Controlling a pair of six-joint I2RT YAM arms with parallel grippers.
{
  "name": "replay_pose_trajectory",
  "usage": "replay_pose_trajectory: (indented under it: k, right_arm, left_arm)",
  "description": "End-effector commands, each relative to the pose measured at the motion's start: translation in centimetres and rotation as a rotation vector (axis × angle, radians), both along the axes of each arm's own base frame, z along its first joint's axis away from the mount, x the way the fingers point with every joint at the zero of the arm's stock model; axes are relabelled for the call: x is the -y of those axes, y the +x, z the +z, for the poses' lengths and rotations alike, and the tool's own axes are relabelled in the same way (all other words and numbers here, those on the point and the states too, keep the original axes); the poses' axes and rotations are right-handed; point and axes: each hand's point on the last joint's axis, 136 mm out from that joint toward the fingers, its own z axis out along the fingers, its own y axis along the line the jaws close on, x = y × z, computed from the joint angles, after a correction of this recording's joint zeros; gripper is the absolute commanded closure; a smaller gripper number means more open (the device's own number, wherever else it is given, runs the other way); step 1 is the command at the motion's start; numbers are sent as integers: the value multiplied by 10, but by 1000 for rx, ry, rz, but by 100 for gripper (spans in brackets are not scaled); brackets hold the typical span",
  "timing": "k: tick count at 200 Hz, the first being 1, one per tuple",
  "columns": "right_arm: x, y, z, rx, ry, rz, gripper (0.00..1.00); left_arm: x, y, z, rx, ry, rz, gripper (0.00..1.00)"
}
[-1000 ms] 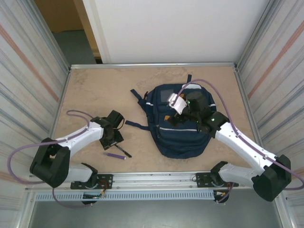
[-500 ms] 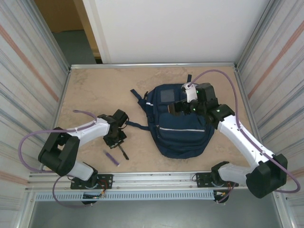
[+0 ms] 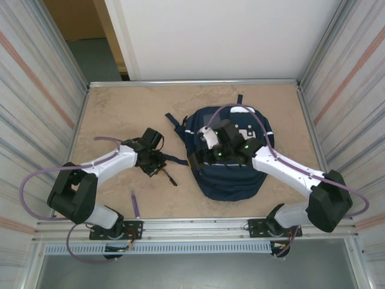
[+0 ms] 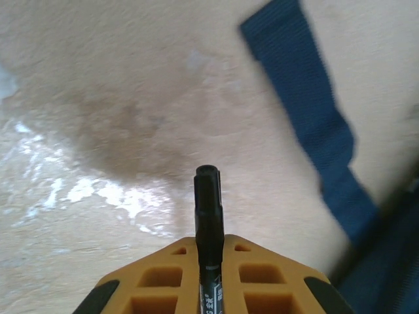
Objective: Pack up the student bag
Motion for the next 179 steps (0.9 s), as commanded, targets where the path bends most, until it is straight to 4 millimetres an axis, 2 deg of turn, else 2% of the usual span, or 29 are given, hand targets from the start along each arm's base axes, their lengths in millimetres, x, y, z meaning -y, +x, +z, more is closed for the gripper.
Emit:
replay_pose_trajectory:
  k: [1,18,39,60,70,105,129,139,153,167,179]
  right_arm:
    - [-25,-17,-6,-95,62,38,12]
    - [-39,-21,-19,-158,54,48,14]
    - [-55,-24,-34,-294,61,56,29]
    - [-64,-19,-49,-338,51,42,32]
    - [-69,-18,-47,-336,75,57,34]
    - [-74,-10,-47,-327,85,43,52]
    - [-79,-10,-49,-364,98,51,74]
    - [-81,-10,-49,-376,104,51,79]
    - [-80,-9,-51,-386,103,33,86]
    - [-76,-6,-50,-401,103,15,91]
    - [-69,-1,-47,-406,102,-9,95]
  left_arm:
    - [15,12,33,61,-140,0,90]
    - [23,17,50,113,-189,-35,90]
    - [32,21,64,164,-254,-54,90]
    - [40,24,75,209,-306,-84,90]
    - [40,23,75,213,-306,-89,90]
    - [47,21,76,217,-341,-106,90]
    - [49,19,71,195,-341,-109,88]
    - [50,19,70,195,-342,-108,87]
    - [51,19,66,190,-338,-117,80]
    - [54,21,68,213,-349,-140,58]
    - [59,24,74,256,-379,-158,48]
